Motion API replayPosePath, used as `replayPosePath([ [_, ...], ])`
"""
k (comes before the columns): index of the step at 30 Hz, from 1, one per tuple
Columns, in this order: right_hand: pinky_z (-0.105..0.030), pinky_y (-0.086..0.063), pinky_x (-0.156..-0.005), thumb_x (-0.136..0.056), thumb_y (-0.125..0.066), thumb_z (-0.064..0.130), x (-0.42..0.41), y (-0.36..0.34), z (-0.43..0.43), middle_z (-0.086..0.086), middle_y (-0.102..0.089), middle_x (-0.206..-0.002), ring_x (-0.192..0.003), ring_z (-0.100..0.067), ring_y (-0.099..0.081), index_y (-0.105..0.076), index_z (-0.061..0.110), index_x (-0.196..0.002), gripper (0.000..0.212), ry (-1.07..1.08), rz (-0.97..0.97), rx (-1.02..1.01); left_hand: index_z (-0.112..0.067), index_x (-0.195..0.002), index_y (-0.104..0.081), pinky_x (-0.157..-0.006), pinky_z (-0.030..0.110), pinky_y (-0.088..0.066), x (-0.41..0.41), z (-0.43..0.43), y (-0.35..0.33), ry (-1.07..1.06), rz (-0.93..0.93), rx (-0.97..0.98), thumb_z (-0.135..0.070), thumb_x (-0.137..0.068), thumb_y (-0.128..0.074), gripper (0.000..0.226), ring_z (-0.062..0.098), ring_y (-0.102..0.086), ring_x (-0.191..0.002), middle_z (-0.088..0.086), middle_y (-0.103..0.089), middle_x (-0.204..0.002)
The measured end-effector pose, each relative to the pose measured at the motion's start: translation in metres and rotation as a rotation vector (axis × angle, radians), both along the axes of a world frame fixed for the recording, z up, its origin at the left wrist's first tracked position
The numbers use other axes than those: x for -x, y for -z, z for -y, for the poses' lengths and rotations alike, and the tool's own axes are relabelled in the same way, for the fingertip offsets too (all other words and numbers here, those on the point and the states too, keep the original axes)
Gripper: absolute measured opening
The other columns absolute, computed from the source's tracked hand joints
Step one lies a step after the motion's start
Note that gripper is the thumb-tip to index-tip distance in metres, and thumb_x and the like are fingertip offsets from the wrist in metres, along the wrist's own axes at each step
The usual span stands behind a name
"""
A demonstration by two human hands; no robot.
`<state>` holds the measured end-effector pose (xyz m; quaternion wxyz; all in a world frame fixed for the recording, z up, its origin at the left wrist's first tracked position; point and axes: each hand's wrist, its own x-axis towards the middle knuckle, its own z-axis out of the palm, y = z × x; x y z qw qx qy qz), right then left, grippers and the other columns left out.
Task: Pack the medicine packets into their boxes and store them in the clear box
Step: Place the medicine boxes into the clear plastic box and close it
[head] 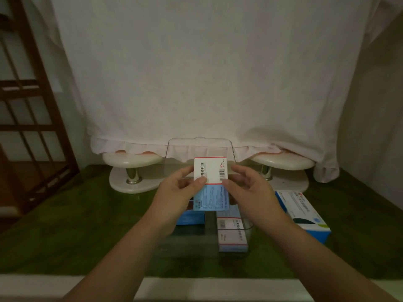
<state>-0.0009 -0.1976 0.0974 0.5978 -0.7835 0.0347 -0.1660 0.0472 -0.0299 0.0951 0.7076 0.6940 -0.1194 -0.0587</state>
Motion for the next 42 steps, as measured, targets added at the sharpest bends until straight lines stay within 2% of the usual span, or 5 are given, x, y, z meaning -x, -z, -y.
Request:
replayPosePath([
  [11,-0.045,-0.061,-0.079,-0.088,-0.069,0.007,-0.002,0.003,0.005,-0.002,-0.072,-0.112,-0.099,-0.017,-0.072,-0.035,0.037,-0.144,0.072,0.001,0.052,-0.328,-0.037,-0.133,-0.054,-0.076,0.037,-0.062,-0.001,-0.004,0.000,0.055,0.108,-0.077,-0.015,-0.088,-0.069,0.052,0.016,-0.073,-0.095,-0.003,-0.072,-0.109],
  [16,-0.045,-0.061,-0.079,-0.090,-0.065,0.005,-0.001,0.005,0.005,-0.004,-0.071,-0.112,-0.098,-0.020,-0.073,-0.046,0.033,-0.134,0.055,-0.019,0.046,-0.342,-0.037,-0.113,-0.067,-0.069,0.026,-0.060,-0.001,-0.005,0.001,0.044,0.121,-0.084,-0.013,-0.092,-0.065,0.032,0.007,-0.072,-0.090,-0.010,-0.075,-0.097],
  [24,-0.038,-0.062,-0.076,-0.096,-0.059,0.017,-0.002,0.009,0.012,-0.004,-0.075,-0.103,-0.089,-0.017,-0.075,-0.056,0.022,-0.120,0.025,0.038,0.017,-0.318,-0.033,-0.115,-0.071,-0.078,0.038,-0.062,-0.005,-0.007,0.002,-0.001,0.089,-0.081,-0.014,-0.094,-0.061,0.029,0.010,-0.072,-0.094,-0.008,-0.075,-0.100],
  [33,-0.032,-0.062,-0.070,-0.096,-0.059,0.017,-0.004,0.010,0.017,-0.004,-0.076,-0.094,-0.081,-0.016,-0.075,-0.059,0.019,-0.117,0.020,0.043,0.003,-0.303,-0.027,-0.112,-0.069,-0.076,0.036,-0.062,-0.005,-0.003,0.005,-0.005,0.065,-0.109,-0.017,-0.093,-0.063,0.022,0.011,-0.073,-0.089,-0.006,-0.075,-0.098],
  [42,-0.022,-0.060,-0.062,-0.096,-0.059,0.025,-0.012,0.005,0.021,0.000,-0.075,-0.093,-0.076,-0.007,-0.074,-0.059,0.020,-0.117,0.022,0.027,-0.092,-0.162,-0.009,-0.098,-0.060,-0.064,0.028,-0.059,-0.007,0.003,0.001,0.071,0.005,-0.400,-0.033,-0.091,-0.065,0.025,0.016,-0.074,-0.074,0.001,-0.075,-0.087],
])
